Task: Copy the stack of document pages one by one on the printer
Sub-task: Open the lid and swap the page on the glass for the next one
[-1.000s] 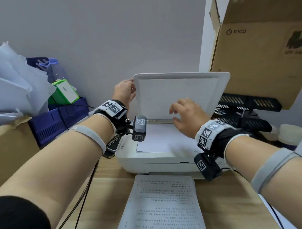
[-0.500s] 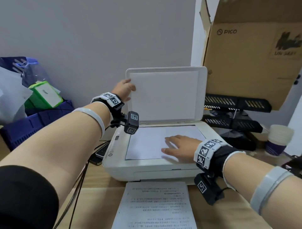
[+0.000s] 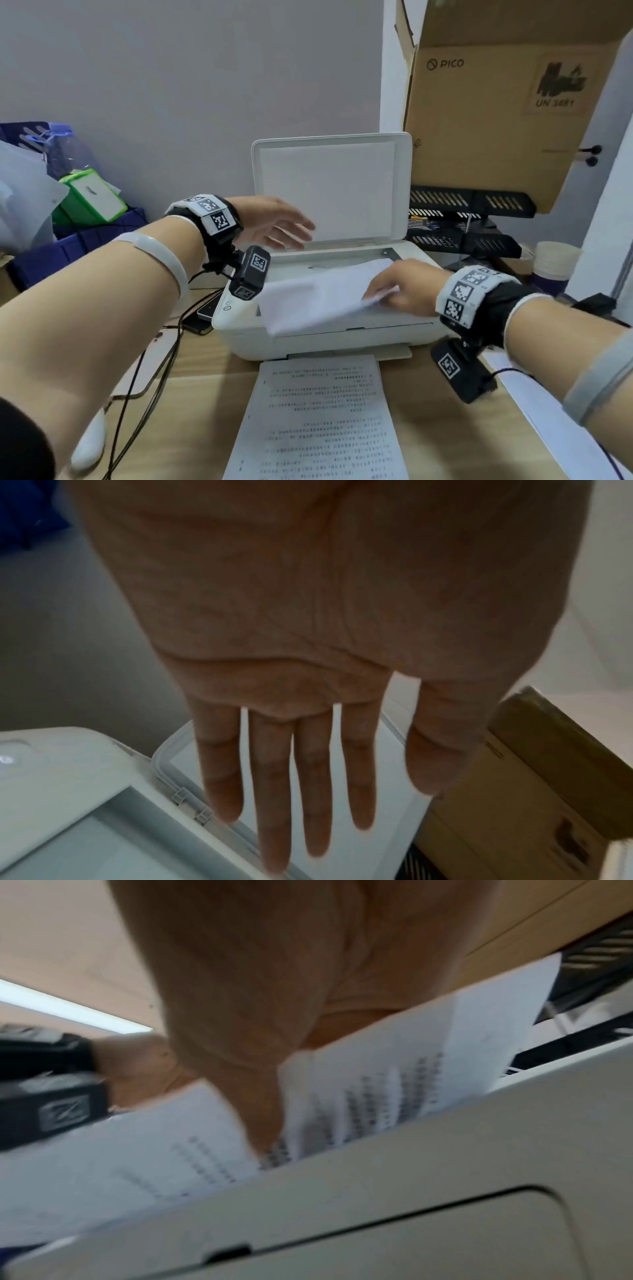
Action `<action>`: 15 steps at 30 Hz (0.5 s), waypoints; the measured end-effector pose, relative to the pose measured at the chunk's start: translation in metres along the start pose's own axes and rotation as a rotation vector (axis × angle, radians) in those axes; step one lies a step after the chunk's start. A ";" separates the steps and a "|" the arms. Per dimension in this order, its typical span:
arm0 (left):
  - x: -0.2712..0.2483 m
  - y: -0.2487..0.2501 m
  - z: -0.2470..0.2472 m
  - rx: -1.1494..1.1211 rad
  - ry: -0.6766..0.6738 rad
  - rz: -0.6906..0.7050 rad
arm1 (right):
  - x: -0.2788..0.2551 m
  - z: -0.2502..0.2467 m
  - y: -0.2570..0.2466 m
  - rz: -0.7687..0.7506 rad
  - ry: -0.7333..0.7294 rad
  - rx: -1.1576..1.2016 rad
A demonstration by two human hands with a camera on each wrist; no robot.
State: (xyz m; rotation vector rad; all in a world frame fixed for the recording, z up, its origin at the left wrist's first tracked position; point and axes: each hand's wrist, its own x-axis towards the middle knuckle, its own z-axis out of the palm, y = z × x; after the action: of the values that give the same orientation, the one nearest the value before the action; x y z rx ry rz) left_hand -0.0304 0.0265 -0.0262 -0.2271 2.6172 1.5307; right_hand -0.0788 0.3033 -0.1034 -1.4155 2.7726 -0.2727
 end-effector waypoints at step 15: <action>0.001 0.071 0.125 0.066 0.082 0.315 | -0.146 -0.077 0.103 0.673 0.452 -0.038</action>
State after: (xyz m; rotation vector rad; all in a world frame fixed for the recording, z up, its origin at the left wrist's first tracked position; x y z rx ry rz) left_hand -0.0424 0.1700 -0.0267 0.1383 2.8724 1.5453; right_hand -0.0831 0.4914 -0.0533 -0.3766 3.4105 -0.5671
